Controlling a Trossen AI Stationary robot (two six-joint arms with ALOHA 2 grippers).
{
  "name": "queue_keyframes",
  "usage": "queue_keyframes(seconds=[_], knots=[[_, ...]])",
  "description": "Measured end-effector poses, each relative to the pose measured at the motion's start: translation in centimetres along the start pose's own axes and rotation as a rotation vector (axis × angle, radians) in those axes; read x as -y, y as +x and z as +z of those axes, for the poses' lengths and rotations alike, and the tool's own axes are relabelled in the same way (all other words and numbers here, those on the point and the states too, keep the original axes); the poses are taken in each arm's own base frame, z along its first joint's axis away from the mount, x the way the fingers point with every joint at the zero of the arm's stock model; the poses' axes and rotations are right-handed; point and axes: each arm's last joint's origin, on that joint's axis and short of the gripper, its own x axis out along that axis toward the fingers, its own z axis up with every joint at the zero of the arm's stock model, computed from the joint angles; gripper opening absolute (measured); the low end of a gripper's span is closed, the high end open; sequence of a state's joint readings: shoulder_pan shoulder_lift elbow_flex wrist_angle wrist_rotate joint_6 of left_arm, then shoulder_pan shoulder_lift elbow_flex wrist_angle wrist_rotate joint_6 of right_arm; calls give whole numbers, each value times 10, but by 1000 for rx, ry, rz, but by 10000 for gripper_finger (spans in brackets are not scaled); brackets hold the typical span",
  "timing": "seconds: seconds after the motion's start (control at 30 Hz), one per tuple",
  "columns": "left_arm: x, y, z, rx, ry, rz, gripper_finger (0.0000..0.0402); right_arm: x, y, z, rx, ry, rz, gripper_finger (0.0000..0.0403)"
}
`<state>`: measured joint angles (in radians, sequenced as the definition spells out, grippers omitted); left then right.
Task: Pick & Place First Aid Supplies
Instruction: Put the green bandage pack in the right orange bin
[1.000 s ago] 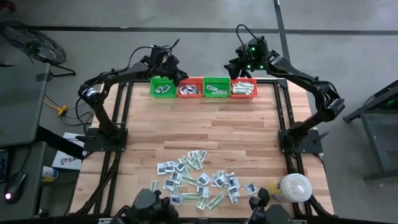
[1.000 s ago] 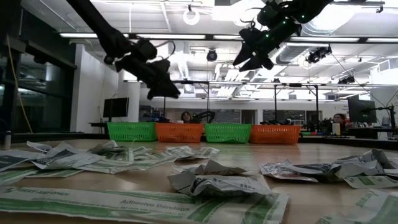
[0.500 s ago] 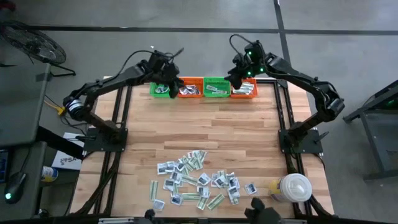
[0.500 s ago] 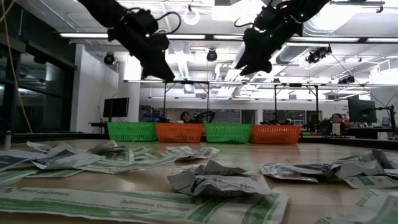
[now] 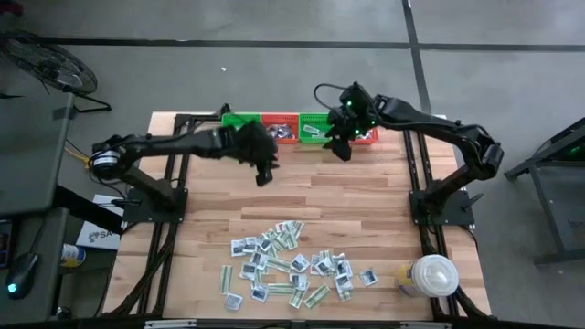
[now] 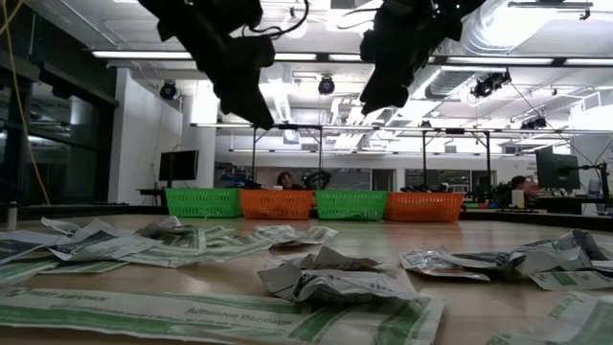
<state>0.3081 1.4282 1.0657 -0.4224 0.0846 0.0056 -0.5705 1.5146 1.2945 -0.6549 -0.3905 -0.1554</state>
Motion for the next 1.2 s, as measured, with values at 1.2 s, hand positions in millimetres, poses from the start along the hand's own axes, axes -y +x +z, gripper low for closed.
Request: queue_keyframes(seconds=[1.2], knots=[[115,-65,-135,288,-5,-99,112,-157,106,-109,41,338,152,210]])
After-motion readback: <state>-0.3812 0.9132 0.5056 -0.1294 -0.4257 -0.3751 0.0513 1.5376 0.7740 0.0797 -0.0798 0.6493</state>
